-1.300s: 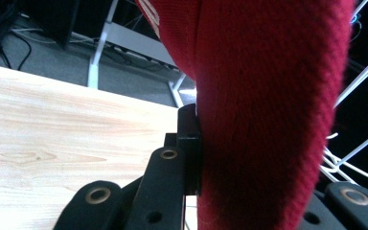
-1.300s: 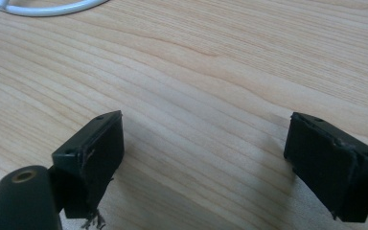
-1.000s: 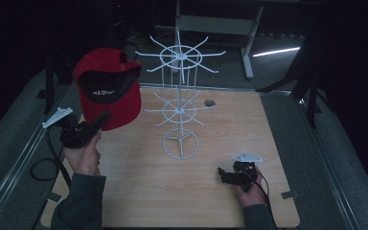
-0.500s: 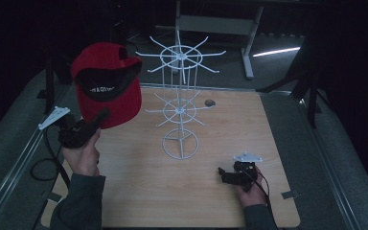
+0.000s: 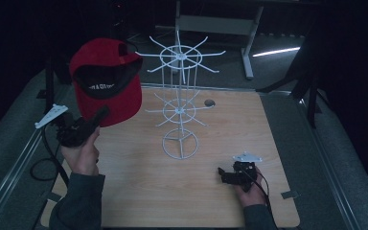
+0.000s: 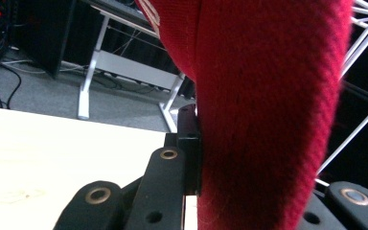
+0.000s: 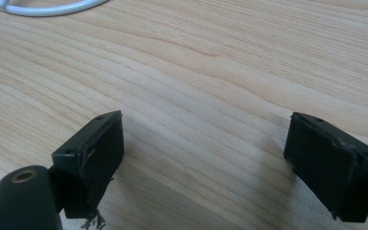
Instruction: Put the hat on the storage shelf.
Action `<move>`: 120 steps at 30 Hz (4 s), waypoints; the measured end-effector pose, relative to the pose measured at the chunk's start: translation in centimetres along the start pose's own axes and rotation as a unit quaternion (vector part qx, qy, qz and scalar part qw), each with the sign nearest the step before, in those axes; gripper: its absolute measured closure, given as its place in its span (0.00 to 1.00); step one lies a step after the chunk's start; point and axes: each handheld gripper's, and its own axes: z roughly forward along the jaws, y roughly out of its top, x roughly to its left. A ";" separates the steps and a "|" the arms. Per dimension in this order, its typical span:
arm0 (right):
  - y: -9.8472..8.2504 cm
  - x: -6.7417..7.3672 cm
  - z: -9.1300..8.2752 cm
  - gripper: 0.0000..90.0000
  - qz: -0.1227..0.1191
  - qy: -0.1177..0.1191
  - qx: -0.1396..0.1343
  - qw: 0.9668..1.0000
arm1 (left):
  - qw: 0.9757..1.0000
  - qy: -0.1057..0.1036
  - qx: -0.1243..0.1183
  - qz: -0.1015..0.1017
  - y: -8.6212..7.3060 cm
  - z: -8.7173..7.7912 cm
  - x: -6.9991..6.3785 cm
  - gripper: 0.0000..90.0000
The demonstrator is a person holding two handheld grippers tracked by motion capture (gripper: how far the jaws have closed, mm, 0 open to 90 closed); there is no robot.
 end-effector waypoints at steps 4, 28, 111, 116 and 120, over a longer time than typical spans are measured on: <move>0.0 0.0 0.0 0.15 0.000 0.000 0.000 1.000 | 1.000 -0.001 -0.002 0.002 0.2 0.0 -0.2 0.94; 0.0 0.0 0.0 0.15 0.000 0.000 0.000 1.000 | 1.000 -0.006 -0.008 0.000 1.0 0.0 -0.6 0.94; 0.0 0.0 0.0 0.15 0.000 0.000 0.001 1.000 | 0.998 -0.054 -0.035 0.016 1.9 -1.2 -3.1 0.93; 0.0 0.0 0.0 0.15 0.000 0.000 0.001 1.000 | 0.997 -0.059 -0.036 0.016 1.6 -1.3 -3.3 0.93; 0.0 0.0 0.0 0.15 0.000 0.000 0.001 1.000 | 0.997 -0.061 -0.034 0.022 1.2 -1.4 -3.4 0.93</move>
